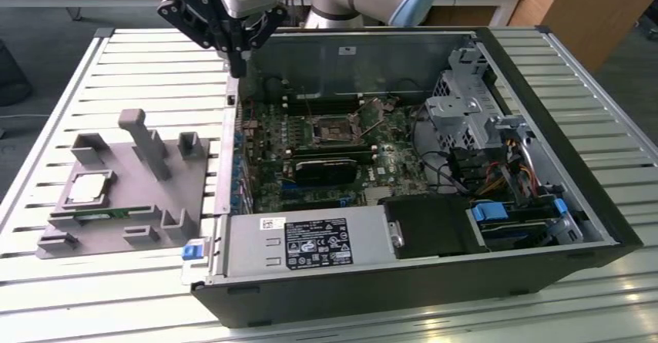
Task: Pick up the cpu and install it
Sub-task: 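Reach for the cpu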
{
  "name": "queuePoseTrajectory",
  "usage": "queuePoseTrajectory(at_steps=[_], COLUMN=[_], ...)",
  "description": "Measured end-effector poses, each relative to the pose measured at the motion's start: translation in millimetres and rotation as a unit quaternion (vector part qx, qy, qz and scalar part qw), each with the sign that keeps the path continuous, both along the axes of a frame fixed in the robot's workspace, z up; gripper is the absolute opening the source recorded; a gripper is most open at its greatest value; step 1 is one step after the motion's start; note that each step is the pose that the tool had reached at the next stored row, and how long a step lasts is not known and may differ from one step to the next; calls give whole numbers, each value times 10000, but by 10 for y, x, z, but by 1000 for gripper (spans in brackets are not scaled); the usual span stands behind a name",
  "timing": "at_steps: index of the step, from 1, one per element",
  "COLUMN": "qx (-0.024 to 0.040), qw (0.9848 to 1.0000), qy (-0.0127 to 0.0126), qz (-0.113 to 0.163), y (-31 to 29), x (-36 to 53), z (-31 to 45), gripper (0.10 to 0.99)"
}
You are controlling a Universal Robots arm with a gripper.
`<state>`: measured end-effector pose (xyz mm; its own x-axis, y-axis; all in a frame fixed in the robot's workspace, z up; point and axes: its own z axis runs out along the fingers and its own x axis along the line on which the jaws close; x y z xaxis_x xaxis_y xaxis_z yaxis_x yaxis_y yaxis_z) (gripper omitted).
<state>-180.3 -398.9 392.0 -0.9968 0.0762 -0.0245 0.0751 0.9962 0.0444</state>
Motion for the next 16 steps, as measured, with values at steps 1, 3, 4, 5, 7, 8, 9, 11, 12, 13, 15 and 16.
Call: queuePoseTrajectory(at_steps=[1, 3, 4, 5, 7, 8, 9, 11, 12, 13, 15, 16], qx=[0, 0, 0, 0, 0, 0, 0, 0, 0, 0, 0, 0], qw=[10000, 10000, 10000, 10000, 10000, 10000, 10000, 10000, 10000, 10000, 10000, 10000], qy=[0, 0, 0, 0, 0, 0, 0, 0, 0, 0, 0, 0], qz=[0, 0, 0, 0, 0, 0, 0, 0, 0, 0, 0, 0], y=[0, 0, 0, 0, 0, 0, 0, 0, 0, 0, 0, 0], x=[-9, -24, -33, -41, -56, -64, -72, -88, -96, -104, -119, -127], z=[0, 0, -1, -1, -1, -2, -2, -2, -2, -2, -3, -3], gripper=[106, 106, 106, 106, 106, 106, 106, 106, 106, 106, 106, 106])
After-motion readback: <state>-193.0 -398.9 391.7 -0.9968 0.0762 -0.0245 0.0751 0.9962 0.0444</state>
